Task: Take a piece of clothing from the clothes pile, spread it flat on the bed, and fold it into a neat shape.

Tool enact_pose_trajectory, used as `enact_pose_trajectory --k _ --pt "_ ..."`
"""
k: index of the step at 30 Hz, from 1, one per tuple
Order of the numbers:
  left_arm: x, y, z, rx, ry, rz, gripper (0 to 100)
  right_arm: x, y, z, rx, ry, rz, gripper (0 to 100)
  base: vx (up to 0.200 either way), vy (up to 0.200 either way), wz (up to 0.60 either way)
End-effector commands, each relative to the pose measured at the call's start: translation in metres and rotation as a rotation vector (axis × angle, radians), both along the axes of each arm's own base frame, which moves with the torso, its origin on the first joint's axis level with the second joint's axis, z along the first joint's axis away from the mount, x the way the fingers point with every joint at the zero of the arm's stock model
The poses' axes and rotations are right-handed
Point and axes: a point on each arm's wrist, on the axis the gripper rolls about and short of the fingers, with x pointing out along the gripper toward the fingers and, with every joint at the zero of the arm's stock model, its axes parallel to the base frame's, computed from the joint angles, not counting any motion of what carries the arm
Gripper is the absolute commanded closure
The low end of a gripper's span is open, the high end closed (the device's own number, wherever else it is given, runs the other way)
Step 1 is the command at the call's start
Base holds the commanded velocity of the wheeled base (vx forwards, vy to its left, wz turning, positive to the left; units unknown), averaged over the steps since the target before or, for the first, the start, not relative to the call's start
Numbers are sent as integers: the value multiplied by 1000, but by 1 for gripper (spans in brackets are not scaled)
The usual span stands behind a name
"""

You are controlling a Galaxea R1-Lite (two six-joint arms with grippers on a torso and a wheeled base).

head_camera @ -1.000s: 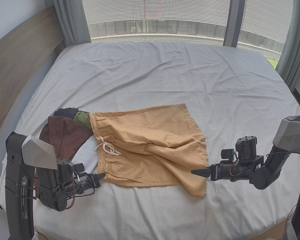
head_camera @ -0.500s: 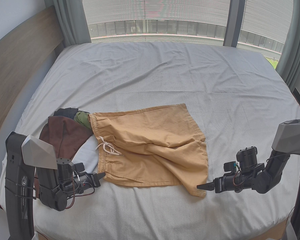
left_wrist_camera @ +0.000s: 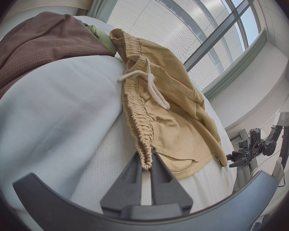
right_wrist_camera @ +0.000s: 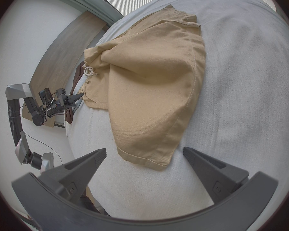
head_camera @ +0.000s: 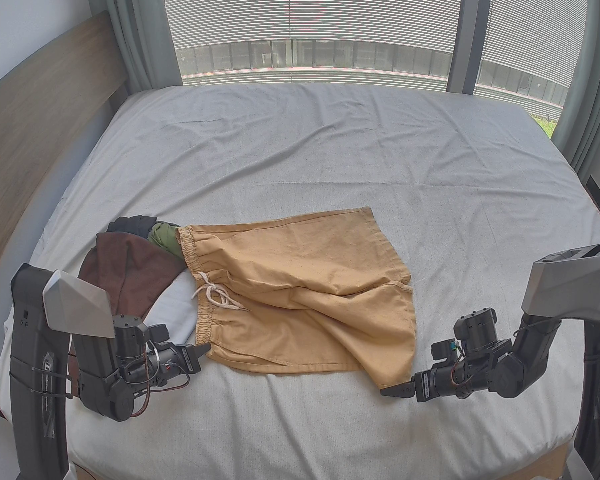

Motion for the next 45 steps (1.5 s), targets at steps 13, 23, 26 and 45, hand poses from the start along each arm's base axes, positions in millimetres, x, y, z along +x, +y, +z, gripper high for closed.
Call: enact_pose_trajectory --k 13,23,26,45 --pt "2 0 0 1 -9 0 100 -4 17 1 39 49 -7 0 0 0 0" --pt "3 0 0 1 -11 3 100 -7 15 29 85 10 -32 0 0 0 0" --pt "3 0 -1 1 -9 3 100 -8 13 36 93 -5 -38 0 0 0 0" --pt "3 0 -3 3 -3 1 100 -7 8 52 127 12 -92 0 0 0 0"
